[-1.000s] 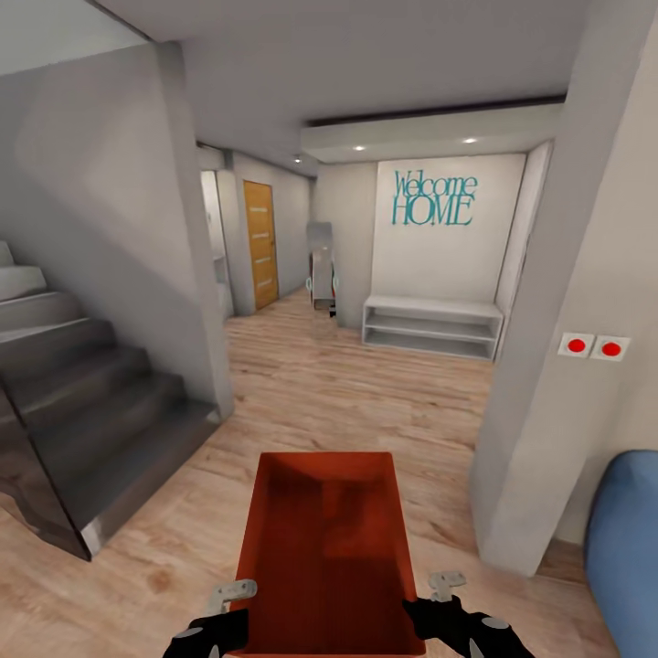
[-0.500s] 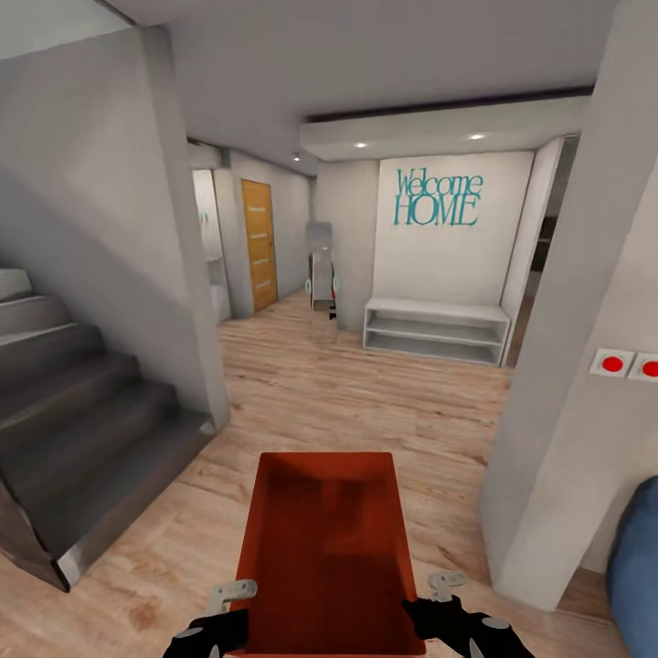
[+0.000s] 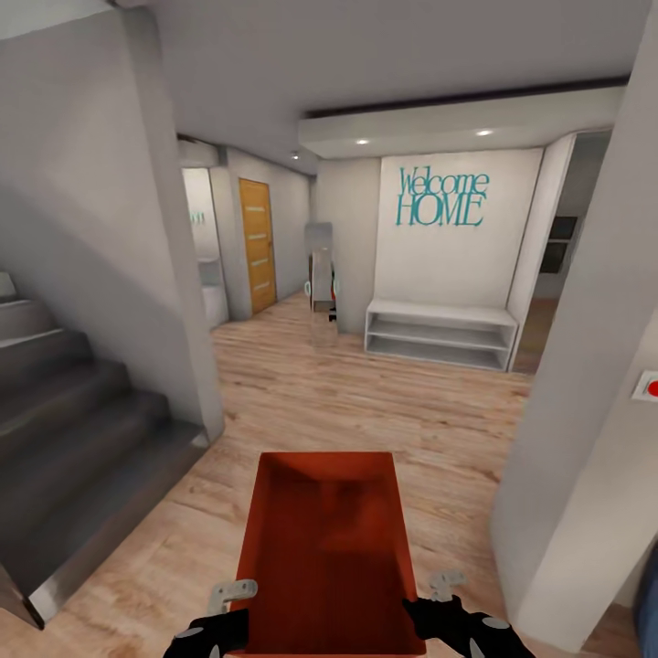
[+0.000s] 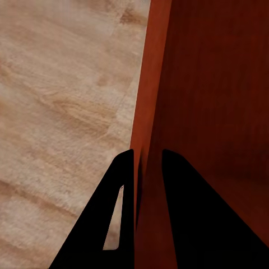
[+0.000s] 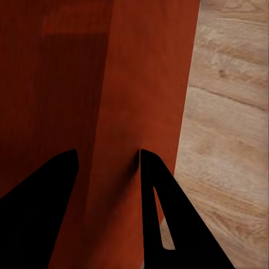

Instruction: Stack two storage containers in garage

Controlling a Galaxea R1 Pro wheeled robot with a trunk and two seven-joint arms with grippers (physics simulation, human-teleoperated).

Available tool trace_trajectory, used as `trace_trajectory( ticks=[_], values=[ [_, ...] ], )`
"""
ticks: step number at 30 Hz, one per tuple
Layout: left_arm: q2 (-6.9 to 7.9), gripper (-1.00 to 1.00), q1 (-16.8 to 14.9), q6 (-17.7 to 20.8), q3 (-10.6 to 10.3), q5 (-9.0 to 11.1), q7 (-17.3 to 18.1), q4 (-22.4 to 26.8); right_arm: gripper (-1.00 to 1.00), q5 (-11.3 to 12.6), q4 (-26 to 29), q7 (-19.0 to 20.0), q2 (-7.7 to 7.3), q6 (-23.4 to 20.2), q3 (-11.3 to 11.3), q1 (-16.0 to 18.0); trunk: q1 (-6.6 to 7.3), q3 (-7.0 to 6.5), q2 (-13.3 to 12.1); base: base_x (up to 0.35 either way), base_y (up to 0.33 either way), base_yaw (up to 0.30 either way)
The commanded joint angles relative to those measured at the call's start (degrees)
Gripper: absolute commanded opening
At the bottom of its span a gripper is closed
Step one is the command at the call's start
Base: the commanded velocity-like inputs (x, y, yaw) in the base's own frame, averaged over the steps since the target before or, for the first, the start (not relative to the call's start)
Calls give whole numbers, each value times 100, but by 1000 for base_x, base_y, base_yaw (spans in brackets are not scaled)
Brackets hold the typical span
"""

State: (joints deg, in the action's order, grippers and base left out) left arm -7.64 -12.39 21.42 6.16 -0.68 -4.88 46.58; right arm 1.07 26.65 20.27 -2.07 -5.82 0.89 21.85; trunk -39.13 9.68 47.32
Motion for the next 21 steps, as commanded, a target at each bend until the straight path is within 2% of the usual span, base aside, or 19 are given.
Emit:
trace_trajectory(
  ticks=[1,21],
  values=[
    [-9,-100,-1,-252,-1,-64,-39,17,-100,7,-3,166,14,-41,-38,3,-5,9,7,330,0,0],
    [-10,-100,-1,-252,-1,-64,-39,17,-100,7,-3,167,14,-39,-37,3,-5,9,7,330,0,0]
  ],
)
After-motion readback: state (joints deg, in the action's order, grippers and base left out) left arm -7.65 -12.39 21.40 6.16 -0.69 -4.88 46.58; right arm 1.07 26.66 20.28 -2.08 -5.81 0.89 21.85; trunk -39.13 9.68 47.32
